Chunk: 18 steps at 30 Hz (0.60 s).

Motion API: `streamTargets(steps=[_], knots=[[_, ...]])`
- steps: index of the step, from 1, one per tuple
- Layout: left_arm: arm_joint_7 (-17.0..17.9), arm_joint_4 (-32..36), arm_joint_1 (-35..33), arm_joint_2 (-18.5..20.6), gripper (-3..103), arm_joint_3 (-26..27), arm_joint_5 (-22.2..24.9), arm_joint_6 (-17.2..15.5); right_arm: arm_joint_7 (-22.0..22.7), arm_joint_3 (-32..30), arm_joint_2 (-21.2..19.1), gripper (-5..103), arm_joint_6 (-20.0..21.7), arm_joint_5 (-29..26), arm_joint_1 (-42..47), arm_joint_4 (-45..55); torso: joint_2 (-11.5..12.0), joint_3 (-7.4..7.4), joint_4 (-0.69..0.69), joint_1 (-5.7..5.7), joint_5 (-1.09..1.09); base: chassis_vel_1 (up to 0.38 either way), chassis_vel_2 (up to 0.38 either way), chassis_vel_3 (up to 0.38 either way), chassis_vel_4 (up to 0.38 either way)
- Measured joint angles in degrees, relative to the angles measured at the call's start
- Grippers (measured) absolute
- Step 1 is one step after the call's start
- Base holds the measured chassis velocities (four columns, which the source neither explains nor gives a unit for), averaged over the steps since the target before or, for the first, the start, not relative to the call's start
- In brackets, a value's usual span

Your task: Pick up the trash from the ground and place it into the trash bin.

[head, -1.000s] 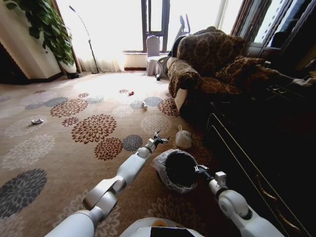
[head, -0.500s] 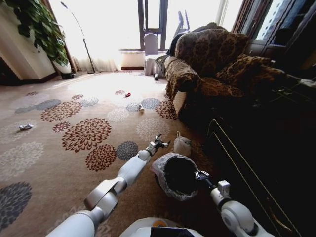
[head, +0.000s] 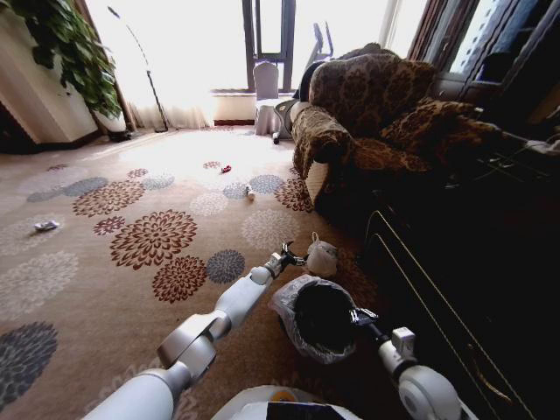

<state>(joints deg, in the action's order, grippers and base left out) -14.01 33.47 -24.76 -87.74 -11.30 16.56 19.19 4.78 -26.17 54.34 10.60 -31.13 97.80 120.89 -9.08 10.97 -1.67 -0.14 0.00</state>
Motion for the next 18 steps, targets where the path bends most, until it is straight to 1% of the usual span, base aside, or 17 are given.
streamTargets(steps=[6,9,13,14,15,18], knots=[[0.0,-0.7,-0.5,-0.9,99,0.3,1.6,-1.0,-0.3,-1.0,0.0,2,0.1,0.4,1.4,0.6,0.0,0.0,0.02,0.0,0.0,-0.114,0.016,0.09,-0.018],[0.1,-1.2,-0.7,-1.3,99,0.5,2.8,-1.7,-0.4,-1.5,0.1,2,0.1,0.6,2.3,1.1,0.0,0.0,0.03,0.0,0.0,-0.203,0.08,0.19,-0.089],[0.3,-1.2,-0.9,-1.4,99,0.6,3.0,-1.9,-0.5,-1.6,0.6,2,-0.9,0.9,3.0,1.3,0.0,0.01,0.02,-0.02,0.0,-0.188,0.111,0.2,-0.122],[0.3,-1.1,-1.0,-1.4,101,0.6,3.0,-1.9,-0.6,-1.6,0.8,2,-1.3,1.1,3.3,1.5,0.0,0.02,0.02,-0.03,0.0,-0.141,0.103,0.168,-0.118],[0.3,-1.2,-1.1,-1.4,99,0.6,3.1,-2.0,-0.8,-1.7,0.9,2,-1.6,1.3,3.7,1.8,0.0,0.03,-0.02,-0.04,-0.01,-0.094,0.103,0.168,-0.077],[0.2,-1.8,-1.3,-1.9,96,0.7,3.2,-2.2,-1.1,-1.8,1.3,2,-1.7,1.6,4.8,2.6,0.0,0.03,-0.02,-0.04,0.01,-0.042,0.055,0.082,-0.04]])
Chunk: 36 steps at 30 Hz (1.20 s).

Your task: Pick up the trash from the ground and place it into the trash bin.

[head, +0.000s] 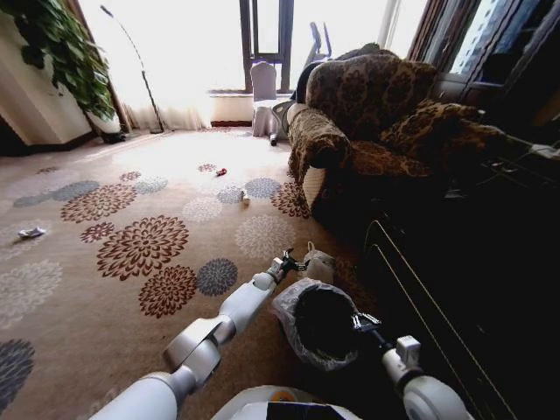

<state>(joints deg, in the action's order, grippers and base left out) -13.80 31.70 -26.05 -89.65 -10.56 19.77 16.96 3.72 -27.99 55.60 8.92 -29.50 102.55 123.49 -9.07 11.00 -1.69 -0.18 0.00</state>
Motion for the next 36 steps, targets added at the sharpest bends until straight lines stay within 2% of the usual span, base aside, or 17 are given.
streamTargets(steps=[3,6,7,10,11,13,15,16,19,20,22,25,28,34,36], knots=[[-0.2,-0.1,-0.2,-0.6,95,0.3,0.4,-0.2,-0.1,-0.4,0.2,2,0.0,0.2,0.8,0.7,0.0,-0.02,0.03,0.03,0.01,0.0,0.0,0.0,0.0],[-0.7,-0.2,-0.4,-1.8,82,0.3,0.7,-0.7,-0.2,-1.3,0.3,2,0.0,0.3,2.1,1.7,0.0,-0.04,0.06,0.06,0.0,0.009,-0.008,-0.02,0.008],[-0.7,-0.2,-0.4,-1.8,82,0.3,0.7,-0.7,-0.2,-1.3,0.3,2,0.0,0.3,2.1,1.7,0.0,-0.04,0.06,0.06,0.0,0.0,0.0,0.0,0.0],[-1.0,-0.4,-0.4,-2.3,64,-0.6,0.9,-1.0,-0.3,-2.1,0.5,2,-0.1,0.4,2.9,2.0,0.0,-0.02,0.03,0.05,-0.02,0.0,0.0,0.0,0.0],[-1.0,-0.4,-0.4,-2.3,64,-0.6,0.9,-1.0,-0.3,-2.1,0.5,2,-0.1,0.4,2.9,2.0,0.0,-0.02,0.03,0.05,-0.02,0.0,0.0,0.0,0.0],[0.0,-0.9,-0.2,-2.5,71,-0.7,0.1,-1.0,-0.5,-2.5,0.7,2,-0.3,0.4,3.2,2.3,0.0,-0.02,0.02,0.04,-0.01,0.0,0.0,0.0,0.0],[0.9,-1.0,-0.1,-2.5,71,-0.6,-0.7,-0.9,-0.5,-2.7,0.8,2,-0.4,0.4,3.5,2.4,0.0,-0.02,0.02,0.04,-0.02,0.0,0.0,0.0,0.0],[2.5,-1.0,-0.1,-2.5,73,-0.4,-1.4,-0.8,-0.6,-2.9,0.9,2,-0.5,0.5,3.9,2.7,0.0,-0.03,0.02,0.04,-0.01,0.0,0.0,0.0,0.0],[4.5,-1.7,0.3,-2.5,57,-0.6,-2.5,-1.5,-0.8,-3.6,0.9,2,-0.6,0.3,4.3,2.9,0.0,-0.03,0.03,0.04,0.0,0.0,0.0,0.0,0.0],[4.5,-1.7,0.3,-2.5,57,-0.6,-2.5,-1.5,-0.8,-3.6,0.9,2,-0.6,0.3,4.3,2.9,0.0,-0.03,0.03,0.04,0.0,0.0,0.0,0.0,0.0],[4.7,-2.1,0.5,-2.5,47,-1.5,-2.7,-2.2,-0.9,-4.1,0.6,2,-0.4,-0.2,4.1,3.1,0.0,-0.02,0.03,0.04,0.0,0.0,0.0,0.0,0.0],[4.8,-2.0,0.4,-2.5,41,-2.0,-2.7,-2.6,-1.5,-4.2,0.4,2,-0.9,-0.6,3.7,2.8,0.0,-0.02,0.03,0.04,0.0,0.0,0.0,0.0,0.0],[4.6,-1.6,-0.1,-2.5,43,-2.5,-2.7,-2.8,-3.0,-4.2,0.4,2,-2.0,-0.6,3.2,1.6,0.0,-0.02,0.03,0.04,-0.01,0.0,0.0,0.0,0.0],[3.0,-1.2,-0.5,-2.5,48,-2.7,-2.7,-2.8,-3.2,-3.7,0.5,2,-2.1,-0.3,3.1,1.4,0.0,-0.02,0.03,0.04,-0.01,0.0,0.0,0.0,0.0],[2.7,-1.2,-0.5,-2.5,59,-2.8,-2.6,-2.8,-3.2,-3.6,0.6,2,-2.1,-0.3,3.2,1.6,0.0,-0.02,0.04,0.04,0.0,-0.023,0.018,0.014,-0.028]])
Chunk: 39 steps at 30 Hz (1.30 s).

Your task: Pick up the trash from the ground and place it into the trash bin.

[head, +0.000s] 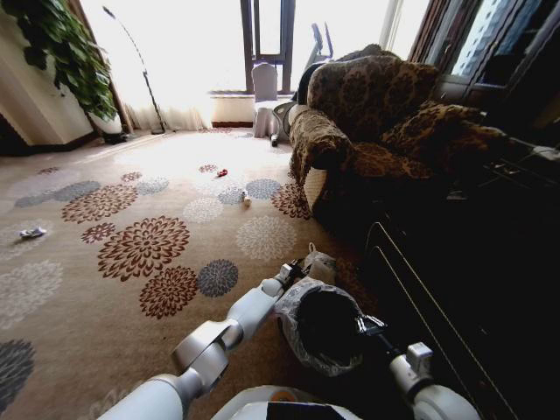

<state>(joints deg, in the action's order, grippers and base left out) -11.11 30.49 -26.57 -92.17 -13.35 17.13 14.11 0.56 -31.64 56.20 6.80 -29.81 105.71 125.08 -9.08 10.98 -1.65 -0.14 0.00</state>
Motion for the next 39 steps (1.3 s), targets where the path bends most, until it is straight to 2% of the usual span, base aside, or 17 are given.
streamTargets(steps=[1,4,5,8,10,13,25,29,35,39], knots=[[0.0,0.0,0.0,0.0,59,0.0,0.0,0.0,0.0,0.0,0.0,2,0.0,0.0,0.0,0.0,0.0,0.0,0.0,0.0,0.0,-0.045,0.037,0.027,-0.057],[0.0,-0.1,0.1,0.0,76,-0.1,0.0,-0.1,0.0,0.0,0.3,2,0.0,0.4,0.5,0.5,0.0,0.0,0.0,0.0,0.0,-0.051,0.053,0.059,-0.059],[0.0,-0.1,0.1,0.0,76,-0.1,0.0,-0.1,0.0,0.0,0.3,2,0.0,0.4,0.5,0.5,0.0,0.0,0.0,0.0,0.0,-0.057,0.062,0.07,-0.059],[-0.5,-0.4,0.4,0.0,91,-0.1,-0.1,-0.3,0.1,0.0,1.2,2,-0.1,1.7,1.8,1.7,0.0,0.0,-0.01,-0.01,0.0,-0.053,0.051,0.07,-0.038],[-0.8,-0.5,0.4,0.0,91,-0.1,-0.1,-0.3,0.1,0.1,1.3,2,-0.2,2.1,2.1,2.1,0.0,0.01,-0.01,-0.01,0.0,-0.055,0.039,0.041,-0.027],[-1.7,-0.5,0.4,0.0,99,0.3,-0.6,-0.6,0.5,-0.2,1.7,2,-1.2,3.3,3.6,3.6,0.0,0.01,0.0,-0.02,0.0,0.0,0.0,0.0,0.0],[-1.8,-0.2,0.1,0.0,100,0.6,-0.7,-0.9,0.4,-0.7,2.5,2,-1.2,4.6,5.2,5.4,0.0,0.0,-0.01,0.0,0.0,0.0,0.0,0.0,0.0],[-1.9,0.1,0.1,0.0,100,0.5,-0.7,-0.9,-0.7,-0.3,3.3,2,-2.5,6.6,5.8,5.4,0.0,0.0,0.0,0.0,-0.01,0.0,0.0,0.0,0.0],[-2.7,-0.3,0.3,0.0,98,0.8,-0.8,-0.6,-2.7,3.9,6.1,2,-5.5,11.5,7.7,4.4,0.0,0.0,0.0,0.0,-0.01,-0.015,-0.008,0.025,0.006],[-3.3,-1.0,0.5,0.0,97,1.1,-0.9,-0.3,-3.0,4.1,6.2,2,-5.9,12.2,8.3,4.5,0.0,0.0,0.0,0.0,0.01,0.0,0.0,0.0,0.0]])
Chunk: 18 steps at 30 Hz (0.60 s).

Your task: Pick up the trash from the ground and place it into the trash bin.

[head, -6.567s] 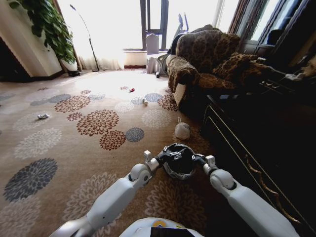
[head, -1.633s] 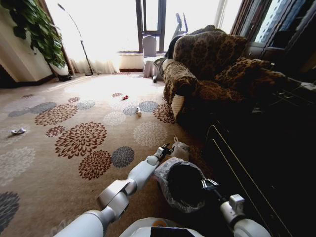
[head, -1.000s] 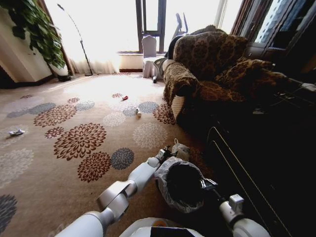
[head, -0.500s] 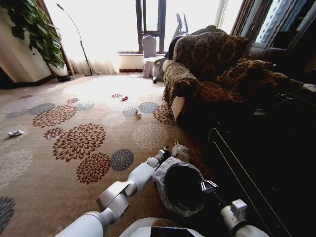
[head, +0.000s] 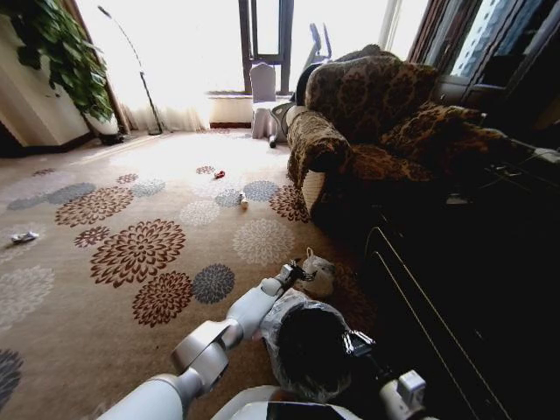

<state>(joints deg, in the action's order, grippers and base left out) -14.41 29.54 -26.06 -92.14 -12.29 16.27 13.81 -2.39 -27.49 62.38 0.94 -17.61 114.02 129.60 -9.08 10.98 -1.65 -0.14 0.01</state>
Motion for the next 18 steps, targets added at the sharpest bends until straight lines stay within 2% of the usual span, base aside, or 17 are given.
streamTargets(steps=[2,3,6,8,9,12,13,16,18], knots=[[-0.2,-0.4,0.1,0.0,97,0.3,-0.1,0.1,0.0,-0.1,-0.1,2,0.0,0.0,0.1,0.2,0.0,0.0,0.0,0.0,0.0,0.0,0.0,0.0,0.0],[-0.7,-1.5,0.5,0.0,89,1.3,-0.8,0.4,0.0,-0.4,-0.1,2,0.0,0.4,0.3,0.4,0.0,0.0,0.0,0.0,0.0,0.0,0.0,0.0,0.0],[-1.3,-2.5,1.0,0.0,83,2.3,-1.0,0.8,0.1,-0.5,-0.1,2,-0.1,1.0,0.5,0.1,0.0,0.0,-0.01,0.0,-0.02,0.0,0.0,0.0,0.0],[-2.5,-3.0,1.3,0.0,72,3.0,-1.2,1.2,0.3,-0.5,0.0,2,-0.2,1.2,0.5,-0.3,0.0,0.0,0.0,0.0,-0.02,0.0,0.0,0.0,0.0],[-2.5,-3.0,1.3,0.0,72,3.0,-1.2,1.2,0.3,-0.5,0.0,2,-0.2,1.2,0.5,-0.3,0.0,0.0,0.0,0.0,-0.02,0.0,0.0,0.0,0.0],[-4.7,-3.5,1.5,0.0,55,3.7,-1.3,1.7,0.9,-0.6,-0.2,2,-0.3,1.2,0.3,-0.5,0.0,0.0,0.0,0.0,-0.01,0.0,0.0,0.0,0.0],[-4.7,-3.5,1.5,0.0,55,3.7,-1.3,1.7,0.9,-0.6,-0.2,2,-0.3,1.2,0.3,-0.5,0.0,0.0,0.0,0.0,-0.01,0.0,0.0,0.0,0.0],[-5.3,-3.7,1.3,0.0,40,3.9,-1.5,1.8,1.9,-0.8,-0.4,2,-0.5,1.1,-0.3,-1.1,0.0,0.0,0.0,0.0,-0.01,0.0,0.0,0.0,0.0],[-5.3,-3.8,1.2,0.0,40,4.0,-1.6,1.8,2.2,-0.8,-0.5,2,-0.5,1.0,-0.4,-1.3,0.0,0.0,0.0,0.0,-0.01,0.0,0.0,0.0,0.0]])
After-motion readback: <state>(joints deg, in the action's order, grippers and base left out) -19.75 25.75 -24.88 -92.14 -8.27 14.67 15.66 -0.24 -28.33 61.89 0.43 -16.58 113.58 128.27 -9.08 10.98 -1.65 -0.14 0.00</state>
